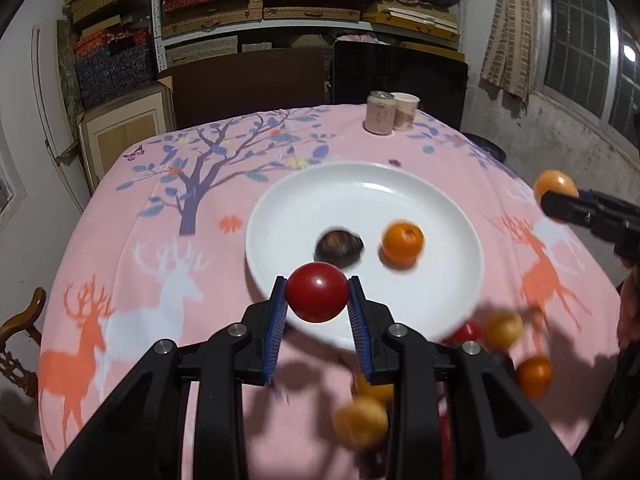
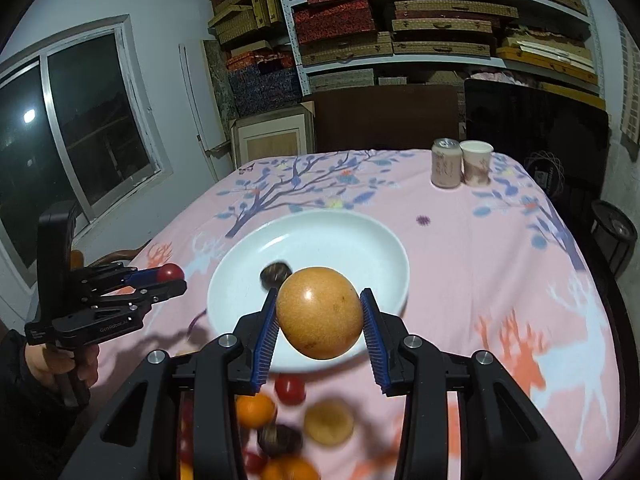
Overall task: Organize fruits
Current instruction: 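Lower both held fruits onto the white plate and open both tools, then grasp a large orange with the left tool while the right tool grasps a small orange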
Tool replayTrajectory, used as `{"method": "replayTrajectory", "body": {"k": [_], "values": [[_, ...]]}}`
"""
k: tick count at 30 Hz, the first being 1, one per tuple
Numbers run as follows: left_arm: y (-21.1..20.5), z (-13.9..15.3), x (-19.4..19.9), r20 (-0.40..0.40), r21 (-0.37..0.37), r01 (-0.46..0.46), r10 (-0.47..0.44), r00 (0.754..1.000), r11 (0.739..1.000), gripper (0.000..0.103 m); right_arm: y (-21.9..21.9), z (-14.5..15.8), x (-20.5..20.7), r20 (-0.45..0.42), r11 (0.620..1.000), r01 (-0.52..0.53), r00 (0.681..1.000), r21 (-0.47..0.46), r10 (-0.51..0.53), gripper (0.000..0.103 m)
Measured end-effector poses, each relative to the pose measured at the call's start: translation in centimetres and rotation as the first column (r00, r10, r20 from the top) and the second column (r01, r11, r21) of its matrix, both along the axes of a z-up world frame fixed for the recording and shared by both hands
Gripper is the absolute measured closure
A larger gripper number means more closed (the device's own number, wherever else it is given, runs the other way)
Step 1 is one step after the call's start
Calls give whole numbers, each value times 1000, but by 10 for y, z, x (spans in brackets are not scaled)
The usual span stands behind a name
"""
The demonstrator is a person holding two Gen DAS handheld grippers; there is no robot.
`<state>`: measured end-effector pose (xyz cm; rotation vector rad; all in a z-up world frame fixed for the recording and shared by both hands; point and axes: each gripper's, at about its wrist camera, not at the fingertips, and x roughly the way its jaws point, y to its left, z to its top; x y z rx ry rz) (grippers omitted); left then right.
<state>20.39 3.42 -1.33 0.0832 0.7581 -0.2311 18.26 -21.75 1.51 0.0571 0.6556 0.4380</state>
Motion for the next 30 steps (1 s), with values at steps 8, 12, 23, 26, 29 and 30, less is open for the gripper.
{"method": "replayTrajectory", "body": {"k": [8, 12, 23, 26, 29, 30], "values": [[-1, -33, 103, -112, -6, -79, 78, 991, 997, 73, 50, -38, 100, -51, 995, 4, 999, -96, -9, 62], [1, -35, 109, -108, -17, -92, 90, 990, 996, 51, 58, -42, 113, -54, 994, 19, 998, -104, -25, 41], [5, -12, 2, -44, -32, -3, 2, 999, 999, 38, 21, -11, 19, 0, 997, 17, 1000, -69, -17, 38], [-5, -19, -48, -32, 17, 75, -75, 997, 997, 35, 2, -15, -20, -9, 998, 24, 1000, -55, -25, 37], [-17, -29, -101, -41, 43, 180, -179, 983, 983, 35, -18, -25, -55, -16, 998, 52, 998, -33, -53, 36], [-20, -31, -115, -32, 52, 204, -203, 979, 978, 35, -23, -30, -65, -18, 997, 67, 998, -34, -68, 36]]}}
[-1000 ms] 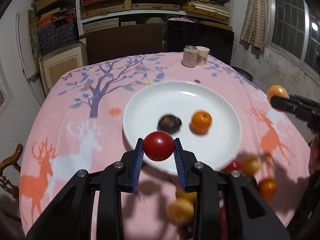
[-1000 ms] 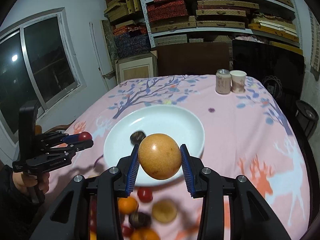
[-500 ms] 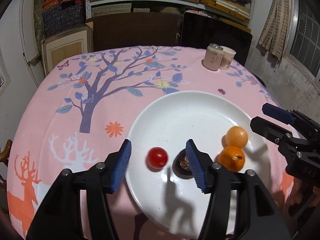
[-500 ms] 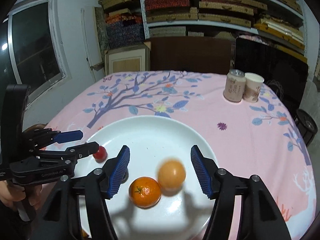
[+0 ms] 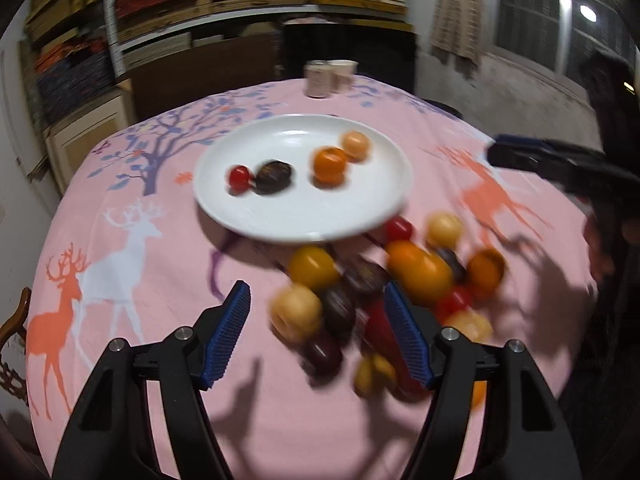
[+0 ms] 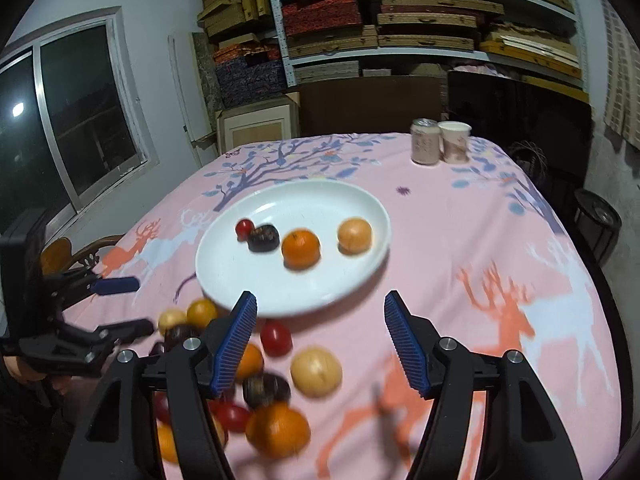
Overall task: Organize fruits
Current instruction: 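Grasp a large orange with the left tool while the right tool grasps a small orange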
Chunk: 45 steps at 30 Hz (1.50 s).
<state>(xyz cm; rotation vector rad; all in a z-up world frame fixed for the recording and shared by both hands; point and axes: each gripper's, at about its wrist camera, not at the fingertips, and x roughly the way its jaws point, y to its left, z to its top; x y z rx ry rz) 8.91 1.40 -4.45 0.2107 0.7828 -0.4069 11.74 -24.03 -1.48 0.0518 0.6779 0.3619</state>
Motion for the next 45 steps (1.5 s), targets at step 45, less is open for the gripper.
{"method": "replayTrajectory", "body": {"k": [45], "values": [[-32, -21, -78, -23, -84, 93, -95, 995, 992, 66, 6, -61, -51, -136, 998, -44, 990, -37, 38, 36]]}}
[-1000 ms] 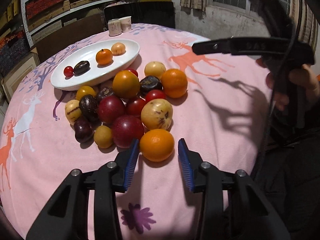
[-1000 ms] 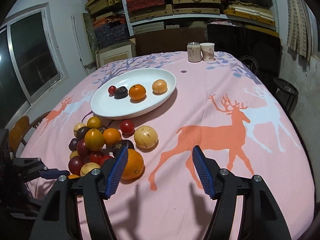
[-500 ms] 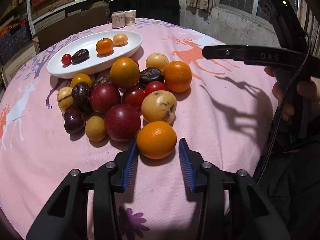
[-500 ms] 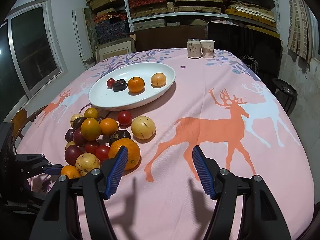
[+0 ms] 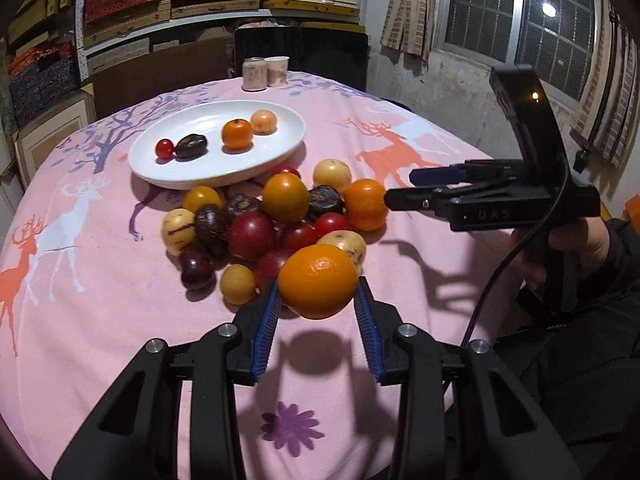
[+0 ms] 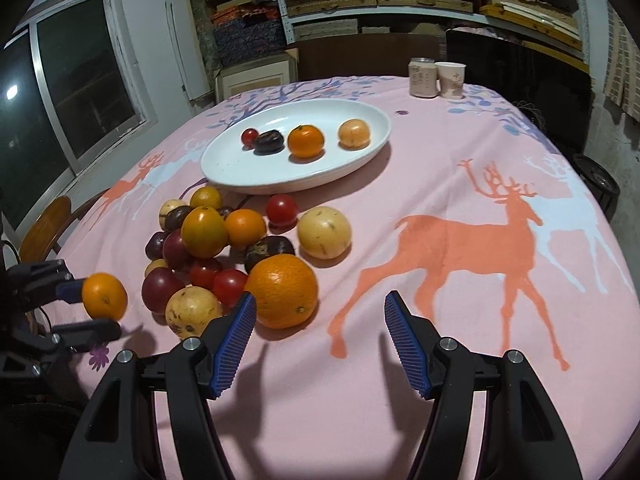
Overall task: Organize fruits
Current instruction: 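Grasp a large orange with the left tool while the right tool grasps a small orange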
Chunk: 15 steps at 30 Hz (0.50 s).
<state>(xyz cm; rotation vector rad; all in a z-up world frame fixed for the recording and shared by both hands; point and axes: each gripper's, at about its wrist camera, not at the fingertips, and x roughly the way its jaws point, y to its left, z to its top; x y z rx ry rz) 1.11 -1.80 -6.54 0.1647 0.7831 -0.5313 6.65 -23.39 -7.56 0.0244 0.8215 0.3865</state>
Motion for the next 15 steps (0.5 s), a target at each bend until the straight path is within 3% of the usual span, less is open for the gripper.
{"method": "replayTrajectory", "body": {"k": [9, 10, 12, 15], "values": [[6, -5, 3, -16, -3, -15, 15, 1000, 1000, 66, 20, -9, 20, -45, 999, -27, 999, 20, 28, 37], [6, -5, 2, -16, -4, -16, 16, 1000, 1000, 66, 21, -11, 22, -57, 999, -31, 998, 29, 32, 39], [8, -6, 3, -22, -6, -20, 19, 1000, 1000, 66, 23, -14, 25, -79, 998, -40, 996, 52, 44, 56], [9, -6, 5, -26, -8, -23, 23, 999, 1000, 66, 23, -16, 24, -81, 996, -45, 995, 72, 51, 57]]}}
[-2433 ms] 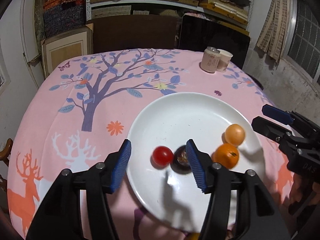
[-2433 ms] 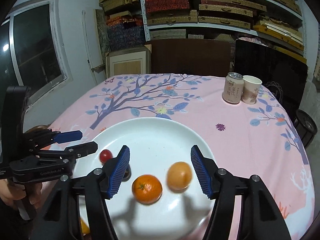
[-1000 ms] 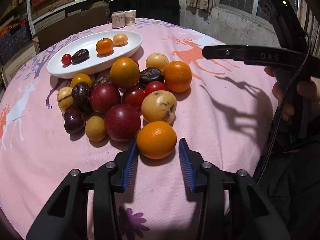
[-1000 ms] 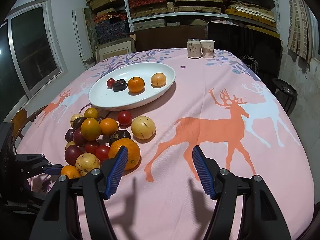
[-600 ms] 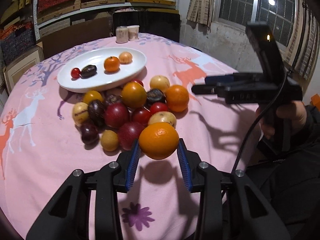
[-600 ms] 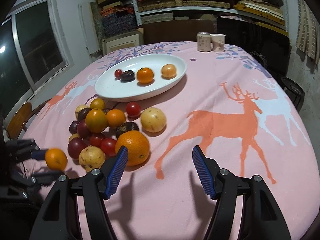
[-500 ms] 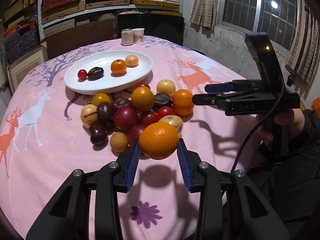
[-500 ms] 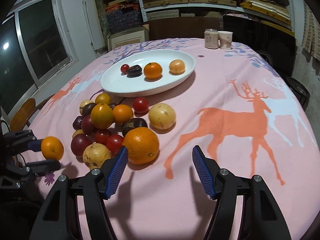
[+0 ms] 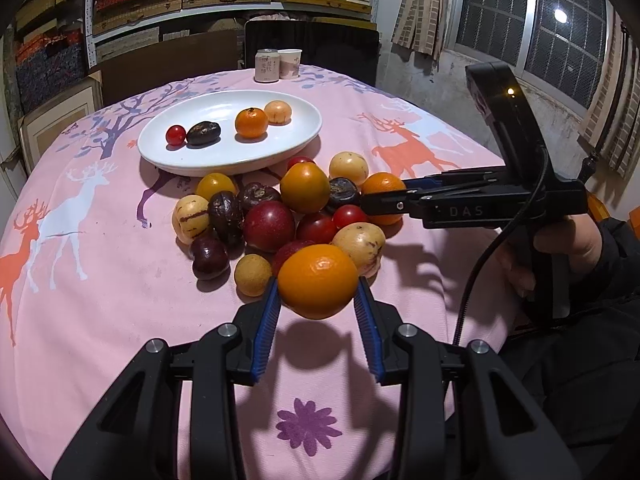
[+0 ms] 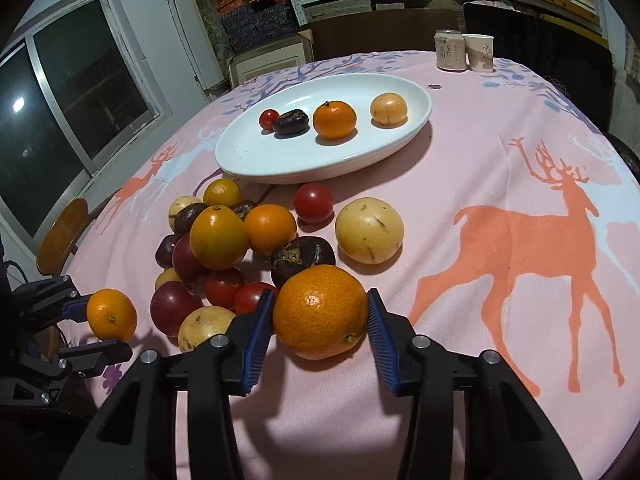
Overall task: Organize fruits
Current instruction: 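Grasp a large orange with the left tool while the right tool grasps a small orange, then carry both oranges onto the white plate and open both tools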
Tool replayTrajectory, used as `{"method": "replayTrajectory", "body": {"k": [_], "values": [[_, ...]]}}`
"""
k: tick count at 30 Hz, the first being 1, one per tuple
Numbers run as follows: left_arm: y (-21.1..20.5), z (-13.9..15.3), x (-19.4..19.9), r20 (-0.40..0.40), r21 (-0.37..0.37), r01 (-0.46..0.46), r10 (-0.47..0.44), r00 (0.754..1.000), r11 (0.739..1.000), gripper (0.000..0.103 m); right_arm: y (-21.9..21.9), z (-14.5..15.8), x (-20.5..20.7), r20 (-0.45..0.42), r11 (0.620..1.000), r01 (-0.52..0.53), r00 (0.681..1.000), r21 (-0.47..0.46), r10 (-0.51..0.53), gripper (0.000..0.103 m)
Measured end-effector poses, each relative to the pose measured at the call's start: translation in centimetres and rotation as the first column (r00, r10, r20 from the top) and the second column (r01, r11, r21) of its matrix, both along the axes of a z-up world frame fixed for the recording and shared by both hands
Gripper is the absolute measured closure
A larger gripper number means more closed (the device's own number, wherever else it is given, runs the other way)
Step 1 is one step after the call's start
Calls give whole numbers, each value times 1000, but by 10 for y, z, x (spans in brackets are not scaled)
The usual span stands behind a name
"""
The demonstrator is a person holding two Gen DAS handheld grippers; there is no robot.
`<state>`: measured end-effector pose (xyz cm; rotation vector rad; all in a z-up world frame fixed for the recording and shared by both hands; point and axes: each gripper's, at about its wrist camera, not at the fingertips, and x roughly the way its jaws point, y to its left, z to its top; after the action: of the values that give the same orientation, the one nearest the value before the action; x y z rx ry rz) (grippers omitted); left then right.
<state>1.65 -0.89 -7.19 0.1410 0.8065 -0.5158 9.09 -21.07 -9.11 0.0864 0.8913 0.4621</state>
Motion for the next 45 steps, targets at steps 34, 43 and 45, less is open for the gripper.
{"method": "replayTrajectory", "body": {"k": [34, 43, 45], "values": [[7, 66, 113, 154, 45, -153, 145, 977, 987, 66, -23, 106, 49, 225, 998, 57, 972, 24, -61, 58], [1, 58, 225, 107, 55, -202, 195, 975, 978, 66, 19, 94, 150, 166, 999, 35, 986, -17, -32, 58], [0, 48, 251, 79, 63, -213, 208, 975, 975, 66, 31, 84, 175, 142, 999, 33, 989, -35, -28, 58]]}}
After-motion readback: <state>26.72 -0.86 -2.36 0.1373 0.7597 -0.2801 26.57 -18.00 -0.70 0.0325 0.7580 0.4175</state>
